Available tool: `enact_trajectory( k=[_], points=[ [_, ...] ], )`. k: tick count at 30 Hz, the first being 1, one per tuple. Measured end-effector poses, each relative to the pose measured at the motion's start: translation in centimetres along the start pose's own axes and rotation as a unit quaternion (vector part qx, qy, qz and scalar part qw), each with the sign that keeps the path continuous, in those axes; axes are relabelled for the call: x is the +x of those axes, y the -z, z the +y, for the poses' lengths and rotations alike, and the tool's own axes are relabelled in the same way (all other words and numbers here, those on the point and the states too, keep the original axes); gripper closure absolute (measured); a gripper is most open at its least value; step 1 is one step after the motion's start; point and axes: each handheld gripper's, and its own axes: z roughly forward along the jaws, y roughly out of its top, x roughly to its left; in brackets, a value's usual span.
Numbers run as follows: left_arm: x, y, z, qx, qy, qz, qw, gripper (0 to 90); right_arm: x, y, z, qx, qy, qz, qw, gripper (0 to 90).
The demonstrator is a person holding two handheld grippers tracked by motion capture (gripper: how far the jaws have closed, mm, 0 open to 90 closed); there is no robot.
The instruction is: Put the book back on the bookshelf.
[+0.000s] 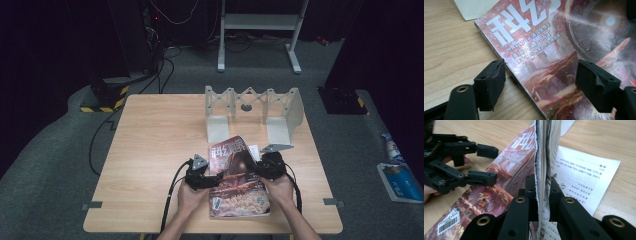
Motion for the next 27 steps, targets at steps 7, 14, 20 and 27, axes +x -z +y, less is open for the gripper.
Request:
enact_trajectory(
  k=[7, 14, 20, 27],
  points=[
    [0.1, 0.0, 0.0, -0.003, 0.009, -0.013, 0.9999, 20.1, 0.1, 0.7, -0.5, -0.019, 0.001, 0.017, 0.9997, 84.0],
    [0.2, 0.0, 0.0, -0.009, 0.015, -0.033, 0.9993, 15.2, 0.3, 1.4, -0.9, -0.044, 0.009, 0.028, 0.9986, 84.1],
    [0.2, 0.0, 0.0, -0.014, 0.016, -0.045, 0.9987, 13.0, 0.5, 1.8, -1.1, -0.063, 0.016, 0.040, 0.9971, 84.1],
    [0.2, 0.0, 0.0, -0.013, 0.023, -0.057, 0.9981, 11.6, 0.8, 1.8, -1.2, -0.075, 0.020, 0.056, 0.9954, 84.3]
  ],
)
